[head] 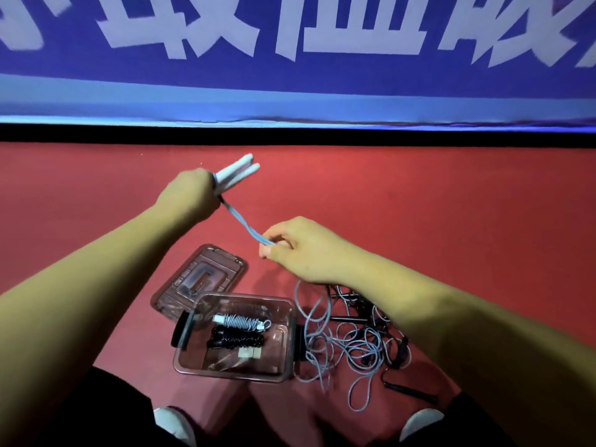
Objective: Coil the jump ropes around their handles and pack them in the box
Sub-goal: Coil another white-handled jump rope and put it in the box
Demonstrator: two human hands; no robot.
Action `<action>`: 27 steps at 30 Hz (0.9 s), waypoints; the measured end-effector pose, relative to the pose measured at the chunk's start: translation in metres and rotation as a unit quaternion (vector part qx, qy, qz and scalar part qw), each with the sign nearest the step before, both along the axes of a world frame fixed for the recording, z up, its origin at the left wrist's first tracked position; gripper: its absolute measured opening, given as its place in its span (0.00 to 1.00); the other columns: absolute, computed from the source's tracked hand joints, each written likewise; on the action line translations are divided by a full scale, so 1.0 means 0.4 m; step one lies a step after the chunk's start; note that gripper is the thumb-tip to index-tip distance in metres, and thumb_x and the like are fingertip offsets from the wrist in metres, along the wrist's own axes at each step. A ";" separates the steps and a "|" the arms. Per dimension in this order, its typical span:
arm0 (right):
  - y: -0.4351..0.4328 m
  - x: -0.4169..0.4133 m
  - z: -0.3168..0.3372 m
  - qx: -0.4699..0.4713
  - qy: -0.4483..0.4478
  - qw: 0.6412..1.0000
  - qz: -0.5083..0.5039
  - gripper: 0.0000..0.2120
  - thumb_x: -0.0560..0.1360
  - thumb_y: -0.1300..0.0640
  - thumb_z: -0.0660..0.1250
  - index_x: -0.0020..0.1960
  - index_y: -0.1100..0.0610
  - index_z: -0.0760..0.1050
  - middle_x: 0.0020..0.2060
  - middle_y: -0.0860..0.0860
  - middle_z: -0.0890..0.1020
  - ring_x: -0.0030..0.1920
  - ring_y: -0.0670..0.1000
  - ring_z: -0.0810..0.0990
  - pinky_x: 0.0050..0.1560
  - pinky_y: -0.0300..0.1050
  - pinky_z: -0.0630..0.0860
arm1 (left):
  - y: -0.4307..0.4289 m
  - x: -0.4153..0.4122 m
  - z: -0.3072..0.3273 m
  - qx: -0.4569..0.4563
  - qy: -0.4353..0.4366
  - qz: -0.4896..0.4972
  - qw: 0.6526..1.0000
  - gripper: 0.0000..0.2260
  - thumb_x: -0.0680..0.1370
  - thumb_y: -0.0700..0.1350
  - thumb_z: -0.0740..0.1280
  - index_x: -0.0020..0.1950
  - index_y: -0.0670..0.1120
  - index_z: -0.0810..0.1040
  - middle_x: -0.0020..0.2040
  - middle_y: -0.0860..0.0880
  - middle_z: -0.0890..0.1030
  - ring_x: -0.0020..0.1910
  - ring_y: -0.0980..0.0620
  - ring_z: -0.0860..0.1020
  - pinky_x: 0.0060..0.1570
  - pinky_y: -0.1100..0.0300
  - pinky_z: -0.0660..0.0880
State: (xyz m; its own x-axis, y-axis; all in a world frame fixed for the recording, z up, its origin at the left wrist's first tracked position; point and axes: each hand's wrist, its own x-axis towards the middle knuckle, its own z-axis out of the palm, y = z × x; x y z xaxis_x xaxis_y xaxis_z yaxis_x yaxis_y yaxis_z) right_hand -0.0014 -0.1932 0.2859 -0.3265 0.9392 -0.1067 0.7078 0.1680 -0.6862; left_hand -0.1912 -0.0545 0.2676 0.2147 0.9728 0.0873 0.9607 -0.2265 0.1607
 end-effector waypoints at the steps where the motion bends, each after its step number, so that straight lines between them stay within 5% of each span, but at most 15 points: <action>1: 0.003 0.004 0.007 0.011 -0.009 1.000 0.005 0.10 0.79 0.54 0.65 0.49 0.59 0.81 0.26 0.47 0.69 0.23 0.43 0.65 0.25 0.35 0.59 | -0.014 0.012 -0.029 -0.014 0.036 -0.005 0.999 0.06 0.75 0.41 0.70 0.48 0.40 0.78 0.45 0.36 0.81 0.41 0.35 0.78 0.39 0.51 0.72; 7: 0.075 0.095 0.036 0.090 -0.072 0.992 -0.060 0.10 0.77 0.55 0.67 0.47 0.59 0.84 0.40 0.55 0.85 0.41 0.52 0.79 0.37 0.41 0.67 | -0.138 0.111 -0.132 -0.087 0.202 -0.147 0.964 0.08 0.80 0.43 0.62 0.57 0.46 0.78 0.54 0.42 0.81 0.53 0.38 0.81 0.42 0.55 0.69; 12: 0.110 0.179 0.028 0.078 -0.101 0.989 -0.076 0.08 0.76 0.55 0.70 0.47 0.59 0.85 0.41 0.56 0.85 0.40 0.54 0.79 0.38 0.40 0.69 | -0.205 0.174 -0.076 -0.077 0.286 -0.310 0.903 0.07 0.80 0.47 0.63 0.57 0.52 0.76 0.51 0.48 0.81 0.46 0.43 0.80 0.40 0.56 0.69; 16: 0.118 0.217 0.030 0.050 -0.034 0.991 -0.116 0.07 0.75 0.56 0.71 0.46 0.59 0.84 0.29 0.50 0.79 0.28 0.42 0.70 0.31 0.37 0.65 | -0.226 0.190 0.010 -0.050 0.183 -0.401 0.896 0.07 0.77 0.51 0.68 0.52 0.50 0.76 0.43 0.49 0.81 0.43 0.44 0.79 0.37 0.56 0.70; 19: 0.113 0.226 0.027 0.028 0.034 0.991 -0.124 0.08 0.75 0.56 0.71 0.44 0.60 0.84 0.25 0.49 0.73 0.24 0.42 0.65 0.28 0.36 0.64 | -0.239 0.175 0.076 -0.113 0.057 -0.422 0.898 0.17 0.71 0.59 0.74 0.40 0.50 0.71 0.31 0.54 0.73 0.32 0.52 0.73 0.32 0.58 0.66; 23: 0.107 0.182 0.021 -0.035 -0.011 0.992 -0.124 0.07 0.77 0.59 0.68 0.49 0.61 0.84 0.26 0.45 0.77 0.24 0.41 0.69 0.30 0.35 0.67 | -0.264 0.152 0.117 -0.142 -0.108 -0.370 0.912 0.28 0.66 0.67 0.71 0.36 0.43 0.70 0.28 0.52 0.64 0.27 0.52 0.60 0.27 0.61 0.58; 25: 0.098 0.124 -0.010 -0.042 -0.109 0.989 -0.092 0.22 0.77 0.74 0.54 0.62 0.60 0.79 0.47 0.47 0.86 0.40 0.40 0.79 0.40 0.40 0.75 | -0.261 0.142 0.122 -0.140 -0.166 -0.334 0.917 0.26 0.69 0.64 0.72 0.38 0.40 0.73 0.29 0.50 0.65 0.27 0.55 0.60 0.27 0.60 0.57; 26: 0.073 0.096 0.008 -0.045 -0.131 0.986 -0.090 0.36 0.69 0.82 0.46 0.69 0.61 0.74 0.61 0.54 0.81 0.52 0.46 0.79 0.43 0.36 0.76 | -0.258 0.137 0.126 -0.142 -0.188 -0.316 0.919 0.22 0.71 0.61 0.73 0.40 0.41 0.75 0.29 0.51 0.67 0.26 0.55 0.60 0.27 0.61 0.57; 27: 0.067 0.081 0.022 -0.062 -0.068 0.988 -0.122 0.40 0.64 0.85 0.44 0.68 0.62 0.74 0.65 0.63 0.76 0.55 0.57 0.77 0.36 0.34 0.73 | -0.255 0.133 0.130 -0.151 -0.210 -0.299 0.919 0.19 0.72 0.59 0.73 0.42 0.43 0.77 0.29 0.51 0.69 0.26 0.55 0.62 0.26 0.63 0.58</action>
State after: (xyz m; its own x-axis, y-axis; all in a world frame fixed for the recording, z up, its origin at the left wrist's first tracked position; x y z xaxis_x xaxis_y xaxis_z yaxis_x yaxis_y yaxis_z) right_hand 0.0311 -0.1662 0.2949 -0.0658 0.9654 -0.2524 0.8039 -0.0985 -0.5866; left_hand -0.1380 -0.1567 0.3197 0.7277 0.6852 0.0309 0.5178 -0.5784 0.6304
